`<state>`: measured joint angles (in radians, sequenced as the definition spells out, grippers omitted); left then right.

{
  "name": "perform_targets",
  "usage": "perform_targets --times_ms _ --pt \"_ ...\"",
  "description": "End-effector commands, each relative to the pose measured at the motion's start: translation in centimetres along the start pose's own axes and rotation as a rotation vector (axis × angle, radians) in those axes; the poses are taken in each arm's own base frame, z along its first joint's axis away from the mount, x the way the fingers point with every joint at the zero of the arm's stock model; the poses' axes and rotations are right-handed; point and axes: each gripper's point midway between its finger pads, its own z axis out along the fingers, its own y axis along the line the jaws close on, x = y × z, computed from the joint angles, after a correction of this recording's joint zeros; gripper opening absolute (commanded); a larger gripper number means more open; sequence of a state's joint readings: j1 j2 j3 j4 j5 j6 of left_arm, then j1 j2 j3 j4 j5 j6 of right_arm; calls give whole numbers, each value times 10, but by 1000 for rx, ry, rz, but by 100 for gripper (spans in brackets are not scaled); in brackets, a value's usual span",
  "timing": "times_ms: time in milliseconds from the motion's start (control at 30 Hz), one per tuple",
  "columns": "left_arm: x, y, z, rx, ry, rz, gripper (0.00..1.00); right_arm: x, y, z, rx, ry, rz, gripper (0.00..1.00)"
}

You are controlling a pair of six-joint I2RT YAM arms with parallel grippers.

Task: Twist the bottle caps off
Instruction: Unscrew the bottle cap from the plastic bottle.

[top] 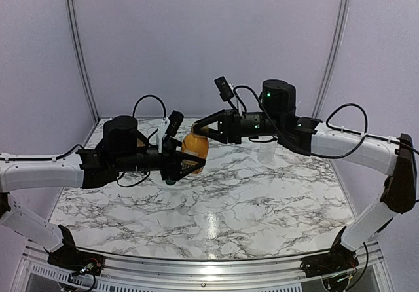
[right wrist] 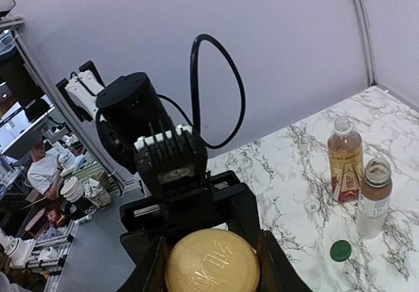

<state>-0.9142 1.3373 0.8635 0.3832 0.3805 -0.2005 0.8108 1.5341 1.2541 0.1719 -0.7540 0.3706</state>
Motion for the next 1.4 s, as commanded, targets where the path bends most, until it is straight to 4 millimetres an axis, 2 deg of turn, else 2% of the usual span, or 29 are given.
perform_targets --times_ms 0,100,300,433,533,600,667,733,800,933,1033,1200,1367 --pt "-36 -60 -23 288 -129 97 22 -12 55 -11 -255 -9 -185 0" --pt "-40 -79 -31 390 -130 107 21 -6 68 -15 -337 17 -226 0" --pt "-45 -102 -36 543 -108 99 20 1 84 -20 -467 48 -275 0" --pt "-51 -113 -42 617 -115 96 20 6 93 -24 -549 66 -295 0" --pt "-55 -113 -43 609 -126 98 20 5 92 -25 -547 65 -293 0" --pt "-55 -108 -41 574 -138 95 20 -1 84 -24 -495 53 -277 0" --pt "-55 -99 -36 515 -155 90 21 -6 72 -21 -412 48 -240 10" --pt "-54 -85 -30 433 -173 83 21 -13 58 -17 -308 41 -209 20" --pt "-52 -71 -23 355 -180 77 20 -18 49 -16 -230 32 -184 35" --pt "-49 -44 -14 206 -191 60 20 -28 41 -19 -137 6 -144 63" --pt "-47 -26 -9 113 -191 51 20 -33 34 -21 -66 -12 -122 77" --pt "-42 -5 -4 -1 -180 37 19 -46 25 -24 36 -62 -88 81" --pt "-41 4 -4 -55 -179 38 19 -55 10 -22 172 -94 -60 78"
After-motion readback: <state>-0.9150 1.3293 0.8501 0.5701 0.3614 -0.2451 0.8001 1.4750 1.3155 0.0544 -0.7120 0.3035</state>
